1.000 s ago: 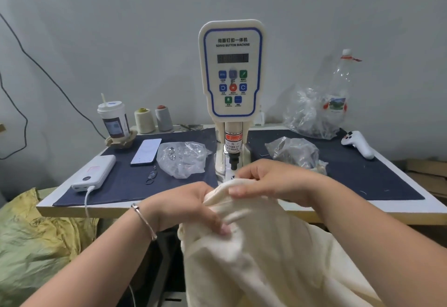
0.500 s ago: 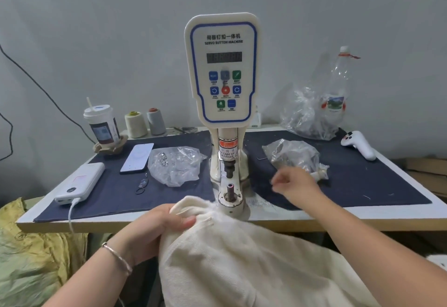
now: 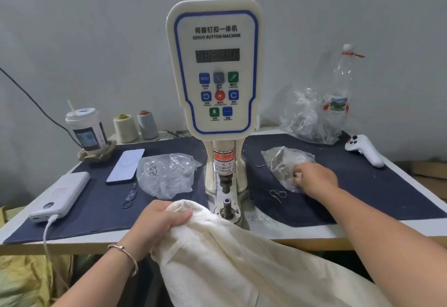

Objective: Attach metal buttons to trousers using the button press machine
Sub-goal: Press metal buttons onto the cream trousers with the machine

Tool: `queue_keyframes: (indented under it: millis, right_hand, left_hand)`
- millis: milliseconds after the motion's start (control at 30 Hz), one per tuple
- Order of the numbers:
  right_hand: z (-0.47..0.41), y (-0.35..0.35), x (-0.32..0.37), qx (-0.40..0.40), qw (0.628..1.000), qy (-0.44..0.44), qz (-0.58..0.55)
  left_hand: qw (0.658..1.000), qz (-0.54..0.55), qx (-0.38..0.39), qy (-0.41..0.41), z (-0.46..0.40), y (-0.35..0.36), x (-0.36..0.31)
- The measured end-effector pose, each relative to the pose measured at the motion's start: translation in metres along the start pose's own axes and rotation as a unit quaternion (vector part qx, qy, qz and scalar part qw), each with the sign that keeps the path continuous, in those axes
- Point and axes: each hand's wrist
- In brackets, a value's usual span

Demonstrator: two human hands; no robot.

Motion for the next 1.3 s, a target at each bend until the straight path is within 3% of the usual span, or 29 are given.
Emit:
queue_keyframes:
  millis: [233, 367, 467, 800, 967, 1067, 1300]
  right_hand:
    - [0.003, 0.0, 0.009, -0.054, 0.998, -0.023, 0.003]
    - [0.004, -0.008, 0.019, 0.01, 0.999, 0.042, -0.017]
    - [0.006, -0.012, 0.024, 0.023, 0.999, 0.044, -0.018]
    - [0.024, 0.004, -0.009, -0.156, 0.979, -0.053, -0.121]
    - [0.042, -0.003, -0.007, -0.222, 0.934, -0.067, -0.27]
    - [0.057, 0.0, 0.004, -0.2, 0.909, -0.081, -0.357]
    - [0.082, 0.029, 0.041, -0.033, 0.836, -0.101, -0.538]
  left_hand:
    - [0.997, -0.024, 0.077, -0.008, -0.007, -0.004, 0.004]
    - [0.997, -0.024, 0.067, 0.006, -0.005, -0.002, 0.01]
    - [0.998, -0.009, 0.058, 0.012, -0.003, 0.0, 0.013]
    - [0.999, -0.005, 0.036, 0.017, -0.002, 0.004, 0.009]
    - [0.999, -0.005, 0.026, 0.021, -0.003, 0.005, 0.01]
    - [0.999, -0.005, 0.025, 0.024, -0.003, 0.006, 0.01]
    - [0.999, -0.001, 0.024, 0.023, -0.002, 0.005, 0.01]
Point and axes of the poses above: each hand's wrist, its own z-axis away from the middle knuckle, its own y-axis out of the palm, x = y × z, and after that the axes turned 9 degrees about -z, right-handed
